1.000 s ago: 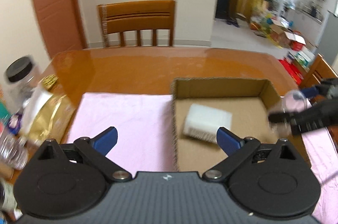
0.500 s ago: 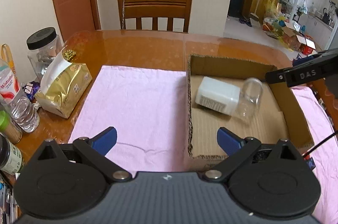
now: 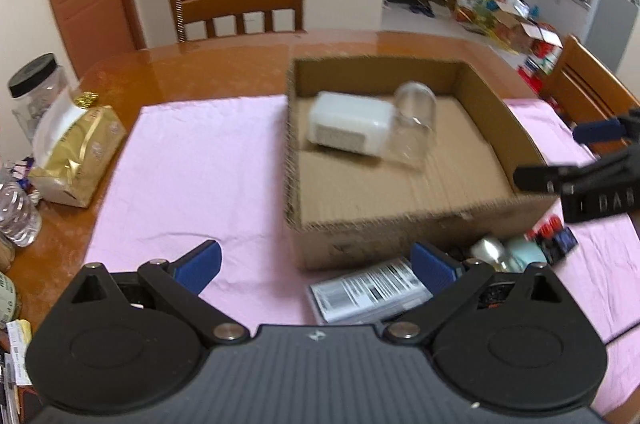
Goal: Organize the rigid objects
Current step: 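Lower the clear jar into the cardboard box and open the right gripper, then grasp the grey toy figure with the left gripper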
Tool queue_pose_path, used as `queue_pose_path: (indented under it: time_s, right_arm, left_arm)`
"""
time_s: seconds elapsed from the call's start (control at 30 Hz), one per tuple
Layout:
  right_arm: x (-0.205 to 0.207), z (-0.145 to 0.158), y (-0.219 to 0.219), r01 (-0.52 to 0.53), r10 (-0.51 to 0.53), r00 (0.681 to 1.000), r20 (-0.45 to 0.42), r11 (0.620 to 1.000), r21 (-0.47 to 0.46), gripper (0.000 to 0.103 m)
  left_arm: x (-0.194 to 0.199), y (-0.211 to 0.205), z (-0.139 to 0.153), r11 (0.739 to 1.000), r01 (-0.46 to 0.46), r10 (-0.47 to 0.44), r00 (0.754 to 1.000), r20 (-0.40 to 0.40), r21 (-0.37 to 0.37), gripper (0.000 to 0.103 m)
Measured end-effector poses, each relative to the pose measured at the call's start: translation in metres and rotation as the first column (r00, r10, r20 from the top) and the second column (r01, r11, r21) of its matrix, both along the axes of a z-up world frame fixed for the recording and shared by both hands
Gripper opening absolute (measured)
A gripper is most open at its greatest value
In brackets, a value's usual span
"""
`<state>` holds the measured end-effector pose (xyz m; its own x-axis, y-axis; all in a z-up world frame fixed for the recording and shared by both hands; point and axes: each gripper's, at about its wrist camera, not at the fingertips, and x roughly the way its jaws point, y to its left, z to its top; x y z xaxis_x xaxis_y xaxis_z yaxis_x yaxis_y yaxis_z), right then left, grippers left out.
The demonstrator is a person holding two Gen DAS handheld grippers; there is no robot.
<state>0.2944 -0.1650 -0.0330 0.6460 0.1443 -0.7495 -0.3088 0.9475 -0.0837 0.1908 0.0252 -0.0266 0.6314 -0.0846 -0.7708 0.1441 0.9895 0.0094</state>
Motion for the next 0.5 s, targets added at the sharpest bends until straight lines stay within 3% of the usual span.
queue_pose_path:
  time_s: [0.33, 0.5]
  right_arm:
    - [-0.060, -0.044, -0.003, 0.081, -0.080, 0.995, -0.066, 0.997, 0.009, 0.103]
    - [-0.069, -0.048, -0.002, 0.095, -0.092, 0.992, -0.091, 0.995, 0.029, 0.103]
  left_arm:
    - [0.002, -0.019, -0.037, 0.999, 0.036, -0.036, 0.997, -0.066, -0.013, 0.101]
    - [-0.003, -0.012, -0.044, 0.996, 0.006, -0.014, 0.996, -0.087, -0.089, 0.101]
